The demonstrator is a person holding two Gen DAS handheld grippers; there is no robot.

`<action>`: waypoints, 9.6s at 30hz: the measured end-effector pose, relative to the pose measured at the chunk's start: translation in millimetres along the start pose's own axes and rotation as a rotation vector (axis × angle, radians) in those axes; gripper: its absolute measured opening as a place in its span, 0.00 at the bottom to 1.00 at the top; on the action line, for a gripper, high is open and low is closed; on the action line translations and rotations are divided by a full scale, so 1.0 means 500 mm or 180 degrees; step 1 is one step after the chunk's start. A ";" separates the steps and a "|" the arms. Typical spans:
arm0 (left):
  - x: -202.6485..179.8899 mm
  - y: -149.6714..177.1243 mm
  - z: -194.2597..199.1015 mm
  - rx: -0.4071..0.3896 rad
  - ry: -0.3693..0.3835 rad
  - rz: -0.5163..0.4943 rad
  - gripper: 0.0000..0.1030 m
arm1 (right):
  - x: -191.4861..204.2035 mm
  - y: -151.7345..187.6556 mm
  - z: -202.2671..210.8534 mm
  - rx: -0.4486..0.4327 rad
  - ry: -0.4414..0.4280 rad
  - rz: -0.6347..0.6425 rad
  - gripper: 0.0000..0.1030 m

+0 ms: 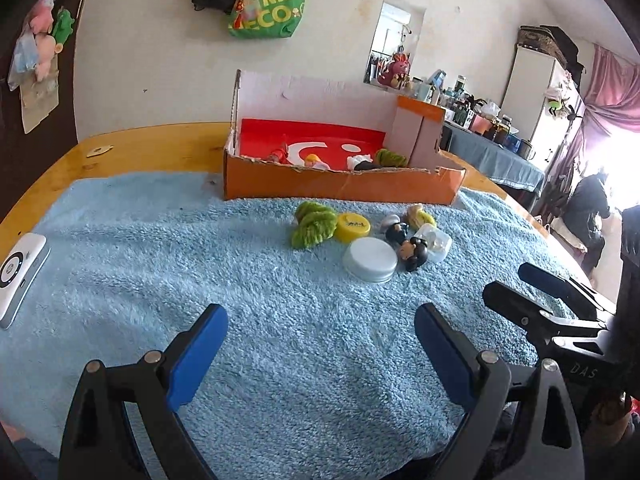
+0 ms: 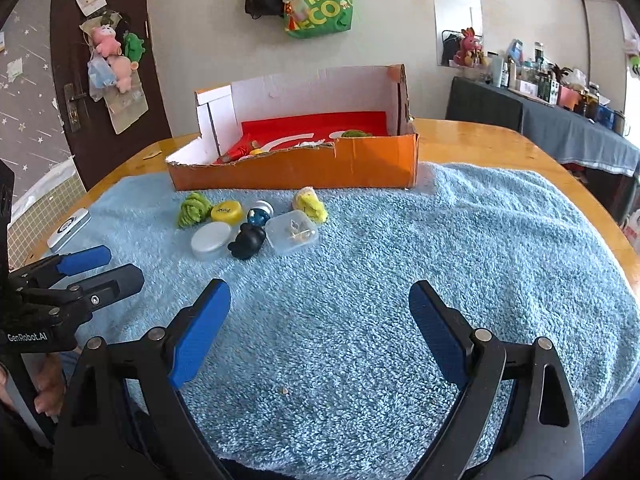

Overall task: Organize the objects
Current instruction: 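Withdraw both open tools from the box back over the towel, then move the left tool to the white round lid while the right tool approaches the clear plastic box, then close the left tool on the white lid while the right tool grasps the clear box, then lift and carry the white lid and clear box into the cardboard box with both tools, then lower and open the left tool on the lid while the right tool releases the clear box, then withdraw both open tools from the box back over the towel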

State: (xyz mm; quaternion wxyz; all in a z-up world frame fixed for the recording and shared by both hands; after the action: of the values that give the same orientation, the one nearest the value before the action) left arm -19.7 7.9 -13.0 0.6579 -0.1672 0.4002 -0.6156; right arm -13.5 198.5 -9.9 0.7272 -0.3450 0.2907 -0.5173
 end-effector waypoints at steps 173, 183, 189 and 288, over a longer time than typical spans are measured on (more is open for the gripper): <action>0.008 -0.282 -0.253 0.1551 0.0005 -0.0933 0.40 | -0.126 -0.262 -0.300 0.1747 -0.0588 0.1247 0.38; 0.004 -0.281 -0.255 0.1569 -0.0029 -0.1028 0.39 | -0.121 -0.249 -0.290 0.1785 -0.0577 0.1351 0.38; 0.001 -0.280 -0.256 0.1590 -0.0055 -0.1084 0.40 | -0.115 -0.240 -0.288 0.1865 -0.0542 0.1454 0.38; -0.020 -0.078 0.036 -0.0370 -0.0469 -0.0114 1.00 | -0.016 -0.072 0.024 -0.0019 0.0403 -0.0077 0.95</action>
State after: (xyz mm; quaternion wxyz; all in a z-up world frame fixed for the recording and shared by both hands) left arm -32.0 5.3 29.1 0.6637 -0.2570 0.3827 -0.5891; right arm -26.4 200.4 26.6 0.7000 -0.3172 0.3334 -0.5460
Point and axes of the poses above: each gripper's, at about its wrist camera, not at the fingertips, and z roughly against the way its jaws point, x to its left, y to its underside, the point moved 3 cm from there along -z, roughly the way its jaws point, and after that the axes turned 11 degrees about z, right-handed, at the moved point
